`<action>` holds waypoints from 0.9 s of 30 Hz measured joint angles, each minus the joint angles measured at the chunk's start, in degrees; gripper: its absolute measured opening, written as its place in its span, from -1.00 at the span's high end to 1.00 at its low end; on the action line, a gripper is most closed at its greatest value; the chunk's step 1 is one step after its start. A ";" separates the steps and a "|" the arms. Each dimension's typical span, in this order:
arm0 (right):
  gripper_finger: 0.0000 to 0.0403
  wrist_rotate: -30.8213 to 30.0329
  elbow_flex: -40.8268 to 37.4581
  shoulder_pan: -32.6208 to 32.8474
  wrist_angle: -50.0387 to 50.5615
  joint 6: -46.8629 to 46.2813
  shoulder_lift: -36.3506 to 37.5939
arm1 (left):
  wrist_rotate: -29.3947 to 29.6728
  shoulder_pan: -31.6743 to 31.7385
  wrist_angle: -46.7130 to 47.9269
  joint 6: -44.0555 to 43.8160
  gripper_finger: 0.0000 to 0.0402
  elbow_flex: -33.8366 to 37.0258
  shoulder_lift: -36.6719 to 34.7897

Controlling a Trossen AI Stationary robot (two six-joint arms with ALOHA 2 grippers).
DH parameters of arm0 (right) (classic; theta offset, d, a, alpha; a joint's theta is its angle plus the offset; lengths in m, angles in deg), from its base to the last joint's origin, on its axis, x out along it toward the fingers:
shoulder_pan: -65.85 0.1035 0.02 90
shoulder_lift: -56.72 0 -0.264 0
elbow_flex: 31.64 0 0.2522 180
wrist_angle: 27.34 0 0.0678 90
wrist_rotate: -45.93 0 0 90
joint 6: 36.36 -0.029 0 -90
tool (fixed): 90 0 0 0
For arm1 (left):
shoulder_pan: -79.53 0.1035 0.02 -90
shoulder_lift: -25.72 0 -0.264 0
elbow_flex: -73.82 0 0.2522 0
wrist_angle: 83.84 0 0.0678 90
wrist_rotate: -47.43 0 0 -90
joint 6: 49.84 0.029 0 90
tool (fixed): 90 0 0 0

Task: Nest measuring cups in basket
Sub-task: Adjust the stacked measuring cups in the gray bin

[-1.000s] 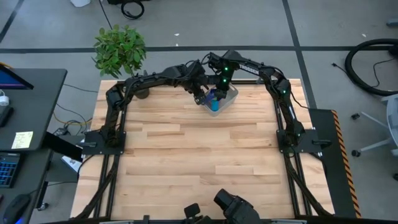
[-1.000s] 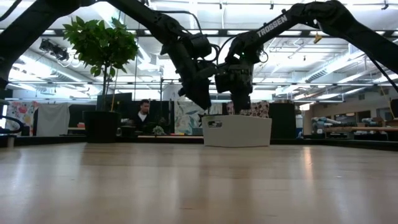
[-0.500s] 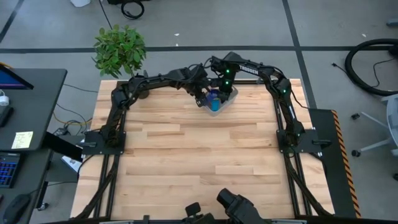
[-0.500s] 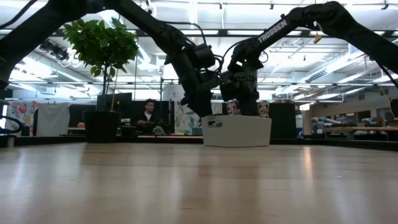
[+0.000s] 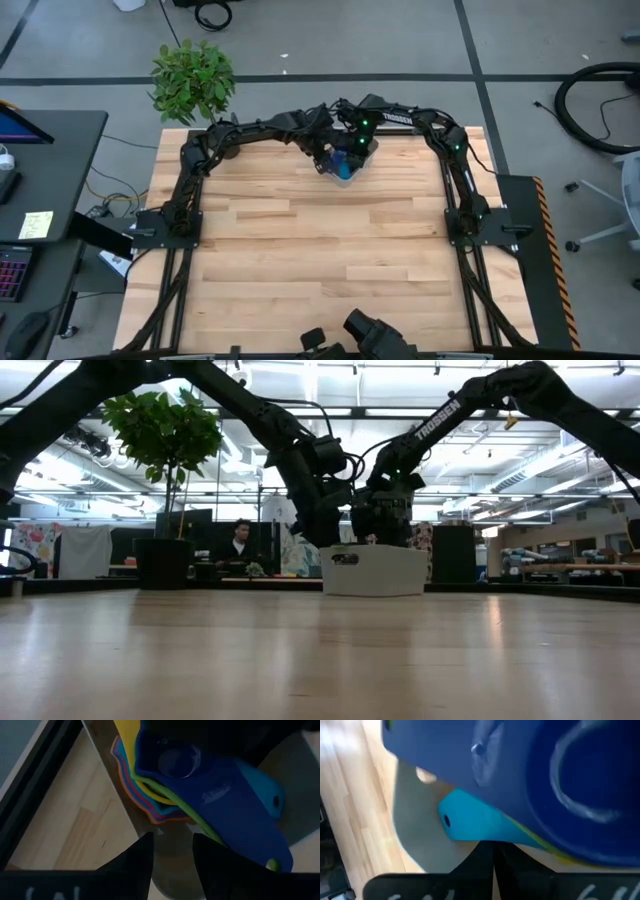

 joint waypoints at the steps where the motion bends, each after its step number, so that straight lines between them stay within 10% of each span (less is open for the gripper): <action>1: 0.95 0.90 0.01 0.16 -0.63 -0.03 0.00 | -0.49 0.02 -0.07 -0.04 0.30 0.00 0.00; 27: 0.95 3.13 2.75 0.99 -4.69 0.36 -0.11 | -3.22 0.04 -5.06 -5.15 0.30 -0.02 -0.28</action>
